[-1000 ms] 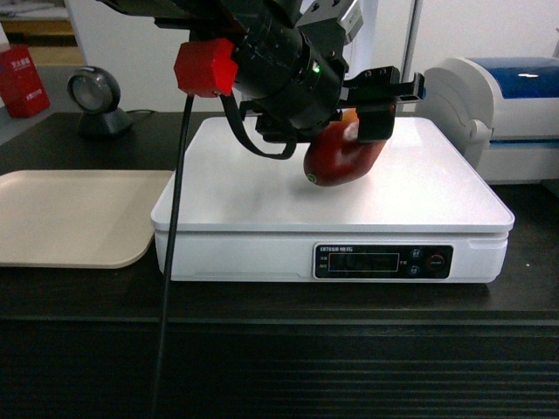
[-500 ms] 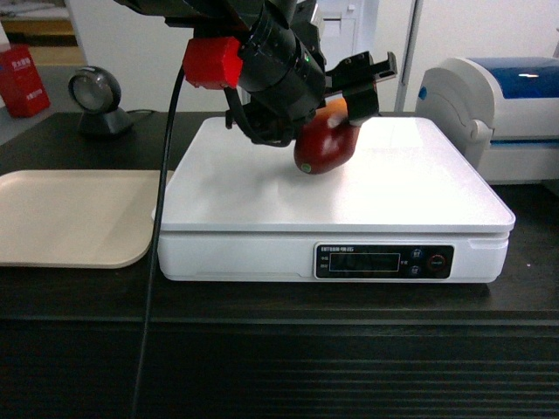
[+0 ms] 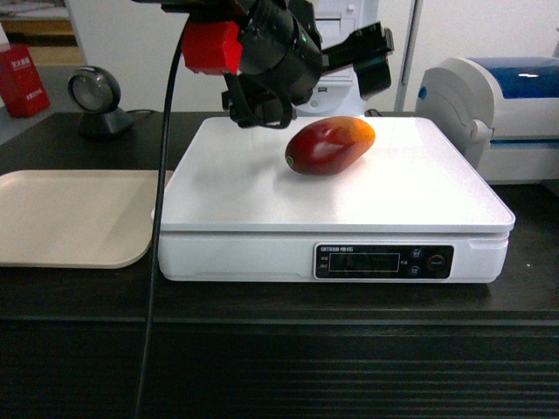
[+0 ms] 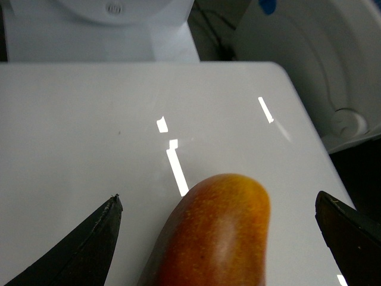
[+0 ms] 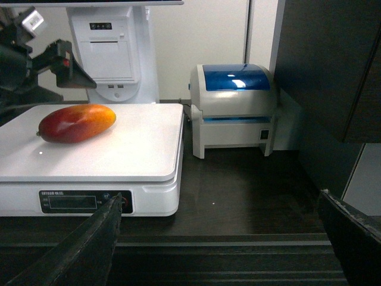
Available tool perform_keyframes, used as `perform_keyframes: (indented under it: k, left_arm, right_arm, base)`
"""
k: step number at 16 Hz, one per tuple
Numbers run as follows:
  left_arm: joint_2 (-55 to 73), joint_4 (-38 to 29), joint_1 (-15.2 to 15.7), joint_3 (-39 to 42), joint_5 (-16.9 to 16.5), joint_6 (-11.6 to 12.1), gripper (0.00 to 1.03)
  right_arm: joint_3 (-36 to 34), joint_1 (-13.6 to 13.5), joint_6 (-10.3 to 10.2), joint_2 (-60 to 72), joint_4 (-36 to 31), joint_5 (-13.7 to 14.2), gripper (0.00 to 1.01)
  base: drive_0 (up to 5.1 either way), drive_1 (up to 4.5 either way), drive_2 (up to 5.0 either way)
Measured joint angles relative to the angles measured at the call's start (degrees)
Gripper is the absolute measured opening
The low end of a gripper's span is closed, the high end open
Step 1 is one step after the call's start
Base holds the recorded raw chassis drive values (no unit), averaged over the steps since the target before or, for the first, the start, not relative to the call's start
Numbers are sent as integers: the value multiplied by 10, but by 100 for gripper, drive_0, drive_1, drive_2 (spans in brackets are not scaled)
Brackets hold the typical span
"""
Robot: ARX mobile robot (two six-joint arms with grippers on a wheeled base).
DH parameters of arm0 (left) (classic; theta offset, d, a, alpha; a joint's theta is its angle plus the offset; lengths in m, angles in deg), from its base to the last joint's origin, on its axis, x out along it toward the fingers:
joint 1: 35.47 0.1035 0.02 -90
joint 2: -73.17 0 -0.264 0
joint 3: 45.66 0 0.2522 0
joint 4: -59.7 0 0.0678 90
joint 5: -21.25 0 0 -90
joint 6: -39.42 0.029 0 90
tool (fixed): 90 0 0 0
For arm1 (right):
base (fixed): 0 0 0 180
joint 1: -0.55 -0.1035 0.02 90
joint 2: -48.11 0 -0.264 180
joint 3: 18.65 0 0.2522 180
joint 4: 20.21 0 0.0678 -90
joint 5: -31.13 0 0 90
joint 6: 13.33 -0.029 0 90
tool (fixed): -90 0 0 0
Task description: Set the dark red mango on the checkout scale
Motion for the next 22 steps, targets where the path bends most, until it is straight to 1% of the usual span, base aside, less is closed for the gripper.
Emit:
perform_keyframes:
  k: [1, 2, 4, 5, 6, 7, 8, 10, 11, 13, 14, 19, 22]
  left_arm:
    - [-36, -47, 0, 31, 4, 36, 98]
    - [-61, -90, 0, 57, 2, 61, 98]
    - [-134, -191, 9, 147, -21, 132, 98]
    - [-276, -337, 96, 332, -41, 160, 98]
    - [-435, -421, 224, 504, -107, 126, 98]
    - [-520, -458, 349, 605, -133, 100, 98]
    - [-531, -462, 364, 611, -133, 100, 98]
    - [-554, -403, 369, 610, -104, 113, 92]
    - [-573, -381, 372, 621, -89, 130, 86]
    - [-601, -360, 374, 644, -81, 148, 79]
    - [-620, -361, 375, 668, -80, 162, 74]
    - [-653, -373, 367, 718, -68, 179, 61]
    - [-675, -385, 354, 752, -58, 188, 48]
  right_arm:
    - [0, 0, 0, 0, 0, 0, 98]
    - [0, 0, 0, 0, 0, 0, 98]
    - [0, 0, 0, 0, 0, 0, 98]
    - [0, 0, 0, 0, 0, 0, 98]
    - [0, 0, 0, 0, 0, 0, 98]
    - [0, 0, 0, 0, 0, 0, 98]
    - [0, 0, 0, 0, 0, 0, 98]
    - [0, 0, 0, 0, 0, 0, 98]
    - [0, 0, 0, 0, 0, 0, 98]
    - [0, 0, 0, 0, 0, 0, 98]
    - [0, 0, 0, 0, 0, 0, 98]
    - [0, 0, 0, 0, 0, 0, 98]
    - [0, 0, 0, 0, 0, 0, 98]
  base:
    - [0, 0, 0]
    - [0, 0, 0]
    - [0, 0, 0]
    - [0, 0, 0]
    - [0, 0, 0]
    - [0, 0, 0]
    - [0, 0, 0]
    - [0, 0, 0]
    - [0, 0, 0]
    - [0, 0, 0]
    - [0, 0, 0]
    - [0, 0, 0]
    - [0, 0, 0]
